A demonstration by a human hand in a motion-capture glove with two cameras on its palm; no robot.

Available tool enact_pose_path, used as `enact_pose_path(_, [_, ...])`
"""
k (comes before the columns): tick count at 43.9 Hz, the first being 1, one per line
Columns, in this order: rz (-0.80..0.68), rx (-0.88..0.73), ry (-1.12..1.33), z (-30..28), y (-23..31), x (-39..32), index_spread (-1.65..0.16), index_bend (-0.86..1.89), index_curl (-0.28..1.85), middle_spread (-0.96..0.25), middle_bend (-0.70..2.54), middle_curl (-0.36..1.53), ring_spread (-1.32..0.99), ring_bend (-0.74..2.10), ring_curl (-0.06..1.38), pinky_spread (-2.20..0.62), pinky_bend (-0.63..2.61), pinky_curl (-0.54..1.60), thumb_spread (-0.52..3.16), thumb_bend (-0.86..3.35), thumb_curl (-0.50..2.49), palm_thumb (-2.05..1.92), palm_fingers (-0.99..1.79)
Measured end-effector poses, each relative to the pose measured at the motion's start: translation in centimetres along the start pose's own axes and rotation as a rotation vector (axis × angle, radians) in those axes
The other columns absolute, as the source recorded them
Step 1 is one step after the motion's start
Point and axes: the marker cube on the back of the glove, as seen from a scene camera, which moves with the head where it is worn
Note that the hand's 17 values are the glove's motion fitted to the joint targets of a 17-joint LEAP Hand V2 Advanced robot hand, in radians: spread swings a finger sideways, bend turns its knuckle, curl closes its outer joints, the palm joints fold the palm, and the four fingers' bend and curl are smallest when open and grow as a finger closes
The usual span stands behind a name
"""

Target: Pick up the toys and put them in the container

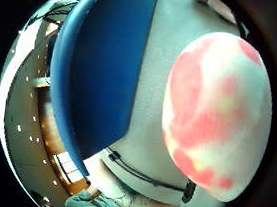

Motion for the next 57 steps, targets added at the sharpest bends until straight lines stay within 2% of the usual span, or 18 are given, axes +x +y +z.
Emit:
enact_pose_path(1, [0.008, -0.010, -0.004, -0.2, 0.2, 0.2, -0.28, 0.27, 0.12, -0.18, 0.66, 0.39, -0.33, 1.11, 0.56, -0.28, 1.07, 0.43, 1.09, 0.25, 0.59, 0.73, 0.86])
enact_pose_path(2, [0.015, -0.020, -0.008, -0.6, 0.4, 0.3, -0.30, 0.36, 0.15, -0.18, 0.77, 0.45, -0.34, 1.17, 0.60, -0.29, 1.07, 0.45, 1.06, 0.24, 0.61, 0.73, 1.04])
enact_pose_path(11, [0.040, 0.000, 0.059, -9.5, 2.3, 0.0, -0.38, 0.61, 0.21, -0.25, 1.01, 0.58, -0.40, 1.26, 0.68, -0.34, 1.05, 0.49, 0.83, 0.24, 0.73, 0.76, 1.05])
enact_pose_path(25, [0.032, 0.258, 0.150, -26.6, 6.3, -3.4, -0.45, 0.91, 0.35, -0.27, 1.16, 0.74, -0.43, 1.36, 0.75, -0.36, 1.13, 0.57, 0.52, 0.20, 0.87, 0.75, 0.94])
enact_pose_path(34, [-0.001, 0.366, 0.205, -33.3, 7.6, -8.3, -0.46, 1.02, 0.44, -0.27, 1.22, 0.81, -0.43, 1.42, 0.78, -0.36, 1.19, 0.62, 0.38, 0.18, 0.94, 0.73, 0.87])
enact_pose_path(45, [-0.093, 0.410, 0.223, -35.4, 6.7, -16.1, -0.45, 1.09, 0.57, -0.26, 1.28, 0.87, -0.42, 1.49, 0.81, -0.36, 1.25, 0.67, 0.25, 0.17, 1.02, 0.73, 0.79])
enact_pose_path(57, [-0.192, 0.387, 0.244, -31.5, 3.5, -25.0, -0.44, 1.11, 0.71, -0.25, 1.32, 0.92, -0.41, 1.55, 0.81, -0.35, 1.32, 0.70, 0.17, 0.15, 1.07, 0.72, 0.72])
